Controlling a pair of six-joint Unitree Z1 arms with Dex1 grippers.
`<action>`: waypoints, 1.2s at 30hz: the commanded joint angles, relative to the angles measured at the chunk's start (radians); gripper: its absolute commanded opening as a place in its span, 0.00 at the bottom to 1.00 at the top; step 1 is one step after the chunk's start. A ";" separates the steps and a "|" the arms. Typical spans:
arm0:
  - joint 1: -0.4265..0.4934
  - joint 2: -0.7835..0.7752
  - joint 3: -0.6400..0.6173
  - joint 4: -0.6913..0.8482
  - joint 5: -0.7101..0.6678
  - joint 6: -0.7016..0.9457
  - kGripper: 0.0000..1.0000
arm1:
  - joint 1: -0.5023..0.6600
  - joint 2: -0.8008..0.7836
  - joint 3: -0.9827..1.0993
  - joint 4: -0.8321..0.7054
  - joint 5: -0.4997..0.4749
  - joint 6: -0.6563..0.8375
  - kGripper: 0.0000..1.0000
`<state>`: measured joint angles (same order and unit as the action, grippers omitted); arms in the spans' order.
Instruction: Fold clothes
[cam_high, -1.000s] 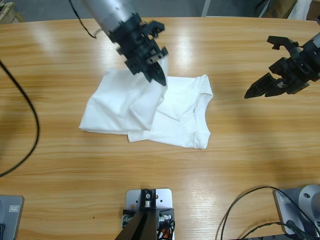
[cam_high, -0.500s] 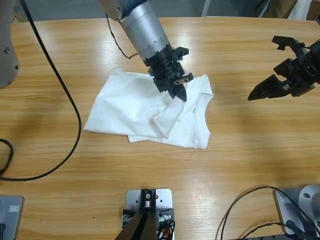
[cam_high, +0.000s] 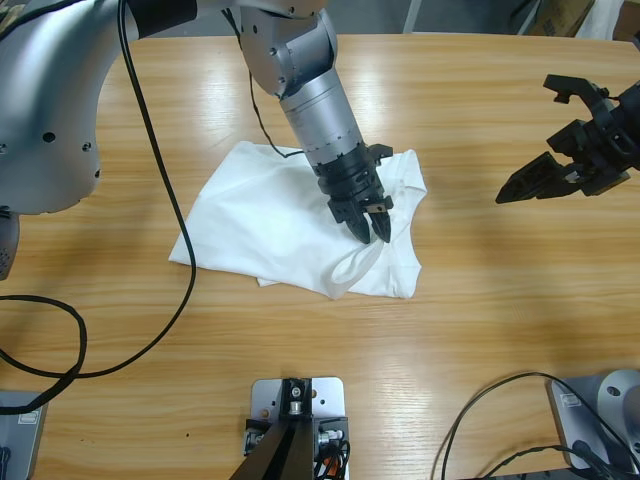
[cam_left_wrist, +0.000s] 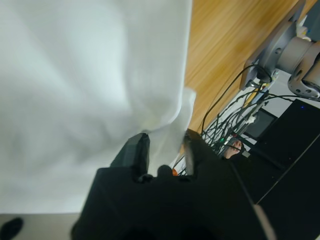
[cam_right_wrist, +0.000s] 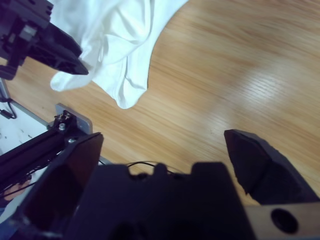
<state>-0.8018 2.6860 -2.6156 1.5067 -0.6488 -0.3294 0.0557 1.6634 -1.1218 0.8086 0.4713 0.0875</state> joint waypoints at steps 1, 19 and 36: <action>-0.008 0.056 -0.170 0.152 -0.014 -0.018 0.97 | 0.009 0.003 0.030 -0.005 0.014 0.009 1.00; 0.258 -0.277 0.181 0.155 0.130 0.132 0.97 | 0.258 0.265 -0.080 -0.180 0.156 0.125 0.95; 0.311 -0.287 0.229 0.153 0.170 0.175 0.97 | 0.259 0.451 -0.171 -0.223 0.176 0.149 0.89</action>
<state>-0.5162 2.3994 -2.4141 1.5068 -0.4946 -0.1795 0.3041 2.0242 -1.2766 0.6015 0.6213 0.2254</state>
